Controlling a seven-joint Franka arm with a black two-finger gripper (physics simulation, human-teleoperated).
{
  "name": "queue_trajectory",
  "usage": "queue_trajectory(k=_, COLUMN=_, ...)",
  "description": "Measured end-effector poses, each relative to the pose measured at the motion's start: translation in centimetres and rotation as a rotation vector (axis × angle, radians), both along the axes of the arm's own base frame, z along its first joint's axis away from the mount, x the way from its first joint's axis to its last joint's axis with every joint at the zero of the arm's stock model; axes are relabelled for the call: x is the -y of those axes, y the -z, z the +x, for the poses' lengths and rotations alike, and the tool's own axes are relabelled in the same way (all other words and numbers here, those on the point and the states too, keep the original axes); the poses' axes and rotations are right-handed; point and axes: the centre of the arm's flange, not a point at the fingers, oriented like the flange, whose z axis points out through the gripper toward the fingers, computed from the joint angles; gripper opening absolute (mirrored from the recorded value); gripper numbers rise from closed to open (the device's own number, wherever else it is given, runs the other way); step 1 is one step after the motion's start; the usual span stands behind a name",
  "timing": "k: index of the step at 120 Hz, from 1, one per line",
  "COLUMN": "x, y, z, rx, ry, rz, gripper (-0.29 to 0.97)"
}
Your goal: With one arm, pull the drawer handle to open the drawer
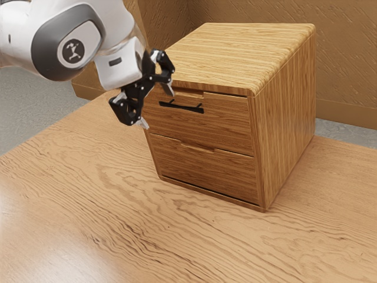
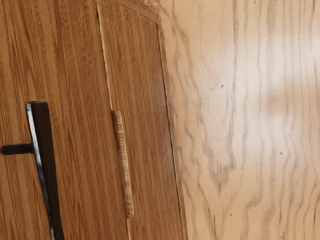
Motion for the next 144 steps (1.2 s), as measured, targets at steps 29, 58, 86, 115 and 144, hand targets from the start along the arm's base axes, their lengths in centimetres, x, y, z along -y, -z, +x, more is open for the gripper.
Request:
queue_trajectory(k=29, x=4.5, y=0.1, z=-0.1, rx=0.003, ry=0.092, rz=0.024, gripper=0.66)
queue_trajectory(k=58, x=4.1, y=1.0, z=1.3, rx=0.023, ry=0.096, rz=0.034, gripper=0.66)
queue_trajectory(k=86, x=4.0, y=1.9, z=2.2, rx=0.033, ry=0.104, rz=0.034, gripper=0.66)
queue_trajectory(k=115, x=2.4, y=2.6, z=2.7, rx=0.019, ry=0.078, rz=0.036, gripper=0.66)
queue_trajectory(k=144, x=-0.2, y=3.4, z=2.9, rx=-0.013, ry=0.037, rz=0.050, gripper=0.66)
